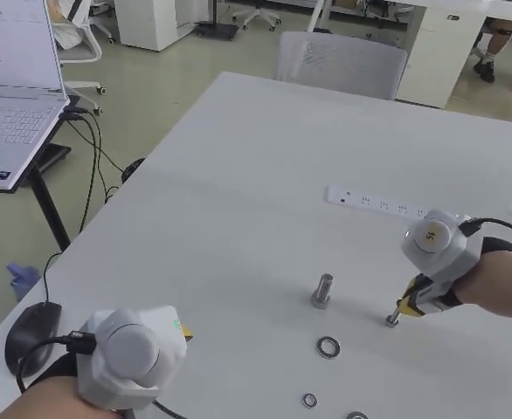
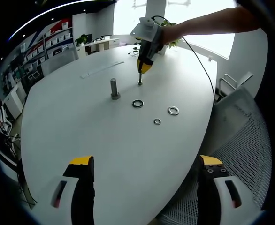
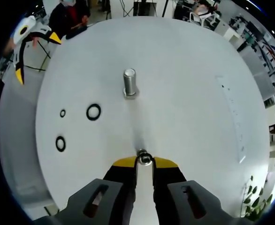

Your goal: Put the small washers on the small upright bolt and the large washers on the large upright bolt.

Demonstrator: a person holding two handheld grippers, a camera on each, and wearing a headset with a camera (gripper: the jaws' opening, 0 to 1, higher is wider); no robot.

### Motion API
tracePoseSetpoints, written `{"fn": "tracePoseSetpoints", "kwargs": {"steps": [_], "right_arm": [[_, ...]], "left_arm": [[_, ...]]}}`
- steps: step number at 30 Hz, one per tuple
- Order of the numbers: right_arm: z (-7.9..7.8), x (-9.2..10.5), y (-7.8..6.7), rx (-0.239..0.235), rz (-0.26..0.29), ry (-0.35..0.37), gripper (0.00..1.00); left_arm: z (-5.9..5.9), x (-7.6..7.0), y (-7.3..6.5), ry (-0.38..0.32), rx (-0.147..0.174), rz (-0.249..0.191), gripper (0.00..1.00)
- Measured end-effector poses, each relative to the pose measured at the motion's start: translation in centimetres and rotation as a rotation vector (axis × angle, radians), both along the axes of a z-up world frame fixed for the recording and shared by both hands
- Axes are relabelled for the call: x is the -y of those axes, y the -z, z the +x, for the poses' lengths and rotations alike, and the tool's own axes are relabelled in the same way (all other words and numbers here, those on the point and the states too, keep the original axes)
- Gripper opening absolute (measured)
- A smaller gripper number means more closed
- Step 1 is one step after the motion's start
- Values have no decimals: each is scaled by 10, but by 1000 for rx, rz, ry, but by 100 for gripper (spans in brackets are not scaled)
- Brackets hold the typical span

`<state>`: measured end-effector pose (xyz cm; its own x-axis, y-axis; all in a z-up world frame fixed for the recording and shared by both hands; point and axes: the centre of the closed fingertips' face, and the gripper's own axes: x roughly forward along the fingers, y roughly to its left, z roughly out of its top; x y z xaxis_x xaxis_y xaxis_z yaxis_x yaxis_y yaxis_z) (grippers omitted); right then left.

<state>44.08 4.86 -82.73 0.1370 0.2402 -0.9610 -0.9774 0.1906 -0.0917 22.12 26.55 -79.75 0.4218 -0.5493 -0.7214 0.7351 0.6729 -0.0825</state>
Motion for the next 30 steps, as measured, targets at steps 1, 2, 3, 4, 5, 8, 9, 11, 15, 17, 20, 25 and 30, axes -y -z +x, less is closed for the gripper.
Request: {"fn": "tracePoseSetpoints", "kwargs": {"steps": [1,2,3,4,5,8,9,11,15,17,20,25,30], "right_arm": [[0,0,1,1,0,-2,13],[0,0,3,-1,-3,-3,13],[0,0,5,-2,-6,-4,13],[0,0,6,-3,-7,-7,13],[0,-1,7,-3,-8,-8,13],[0,-1,11,-6,-15,-14,13],[0,-1,14,-7,-18,-14,13],[0,-1,17,-13,-23,-13,13],[-6,-2,20,-21,-26,-9,13],[-9,-3,21,-23,-27,-14,13],[-10,-4,25,-27,-33,-15,13],[-13,-6,30,-29,-38,-22,13],[-13,-5,31,-30,-41,-29,13]], "left_arm": [[0,0,0,-1,1,-4,91],[1,0,0,-3,2,-5,91],[0,0,0,-4,0,-5,91],[0,-1,0,-5,-1,-4,91],[0,-1,0,-6,-1,-5,90],[1,-2,2,-10,-5,-9,90],[1,-3,2,-11,-6,-8,90],[1,-4,2,-13,-6,-7,90],[3,-4,0,-29,-3,-22,89],[4,-5,1,-30,-3,-21,89],[5,-5,2,-27,-4,-17,89],[6,-6,1,-31,0,-23,88],[5,-6,2,-34,-5,-22,88]]}}
